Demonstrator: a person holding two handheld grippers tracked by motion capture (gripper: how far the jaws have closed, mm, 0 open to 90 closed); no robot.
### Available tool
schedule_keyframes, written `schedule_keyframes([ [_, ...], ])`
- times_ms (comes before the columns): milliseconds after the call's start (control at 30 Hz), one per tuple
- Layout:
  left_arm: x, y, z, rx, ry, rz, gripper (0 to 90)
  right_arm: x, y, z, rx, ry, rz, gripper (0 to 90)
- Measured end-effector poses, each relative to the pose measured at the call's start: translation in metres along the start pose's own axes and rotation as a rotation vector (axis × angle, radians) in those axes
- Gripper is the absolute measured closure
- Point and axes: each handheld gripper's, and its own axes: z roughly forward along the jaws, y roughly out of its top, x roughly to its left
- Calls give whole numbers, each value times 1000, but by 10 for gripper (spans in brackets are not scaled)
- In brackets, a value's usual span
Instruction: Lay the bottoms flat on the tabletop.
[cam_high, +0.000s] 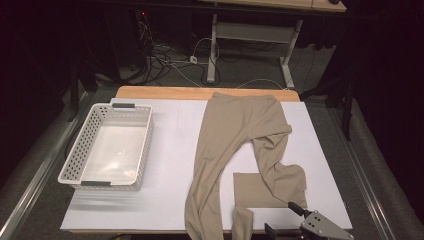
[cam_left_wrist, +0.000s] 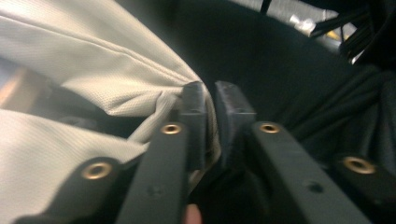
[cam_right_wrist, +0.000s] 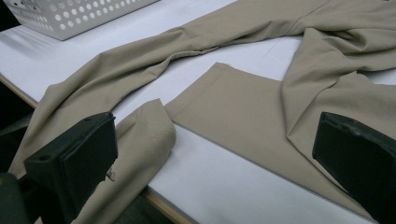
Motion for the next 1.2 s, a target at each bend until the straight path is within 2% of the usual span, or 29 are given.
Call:
schedule_keyframes([
  [67, 6, 2, -10, -47, 18, 4, 682, -2, 0, 2, 2, -1, 0, 6],
  [100, 9, 3, -16, -79, 43, -3, 629, -3, 0, 4, 7, 0, 4, 6],
  [133, 12, 3, -21, -108, 91, -12, 568, -4, 0, 6, 9, 1, 2, 6],
  [200, 22, 2, -29, -144, 218, -45, 475, -4, 0, 10, 18, 5, 3, 7],
  [233, 28, 2, -30, -155, 265, -64, 468, -4, 0, 12, 22, 9, 4, 7],
  [300, 39, 5, -29, -156, 314, -95, 468, -4, -1, 16, 31, 15, -4, 7],
  [333, 43, 6, -28, -145, 356, -93, 468, -3, 0, 18, 35, 19, -6, 7],
  [367, 47, 7, -25, -126, 393, -96, 469, -2, 0, 19, 37, 21, -7, 7],
  [400, 51, 7, -21, -93, 412, -107, 488, 0, 0, 20, 37, 23, -10, 7],
  [433, 54, 4, -20, -121, 401, -114, 526, 1, 0, 20, 36, 25, -13, 7],
  [467, 55, 4, -20, -126, 404, -121, 622, 2, 1, 19, 34, 27, -14, 7],
  [533, 55, 6, -21, -116, 397, -120, 793, 4, 1, 18, 29, 29, -17, 7],
  [567, 53, 6, -21, -116, 385, -119, 839, 4, 2, 18, 26, 28, -14, 7],
  [600, 51, 6, -20, -122, 359, -121, 847, 4, 1, 17, 25, 27, -12, 8],
  [633, 47, 6, -19, -123, 326, -107, 848, 3, 1, 17, 25, 25, -8, 9],
  [700, 37, 8, -15, -113, 291, -59, 848, 3, 1, 17, 30, 23, -6, 9],
  [800, 30, 10, -14, -103, 234, -36, 835, 4, 1, 17, 28, 23, -12, 9],
  [833, 31, 10, -18, -110, 223, -35, 795, 5, 1, 16, 31, 24, -18, 9],
  [867, 32, 9, -22, -120, 228, -36, 718, 5, 0, 16, 33, 24, -20, 9],
  [933, 40, 7, -39, -155, 282, -56, 608, 4, -1, 16, 32, 25, -18, 9],
  [967, 47, 4, -48, -170, 325, -72, 578, 4, -1, 16, 34, 26, -18, 10],
  [1033, 65, -4, -63, -154, 459, -94, 515, 3, -1, 16, 39, 32, -26, 12],
  [1067, 75, -9, -67, -133, 510, -127, 494, 2, -2, 17, 43, 36, -28, 13],
  [1133, 94, -16, -70, -94, 536, -224, 460, 1, -2, 20, 51, 40, -28, 16],
  [1167, 101, -18, -69, -62, 540, -258, 461, 1, -2, 21, 54, 43, -25, 16],
  [1200, 104, -19, -68, -72, 532, -272, 455, 1, -2, 23, 56, 45, -25, 17],
])
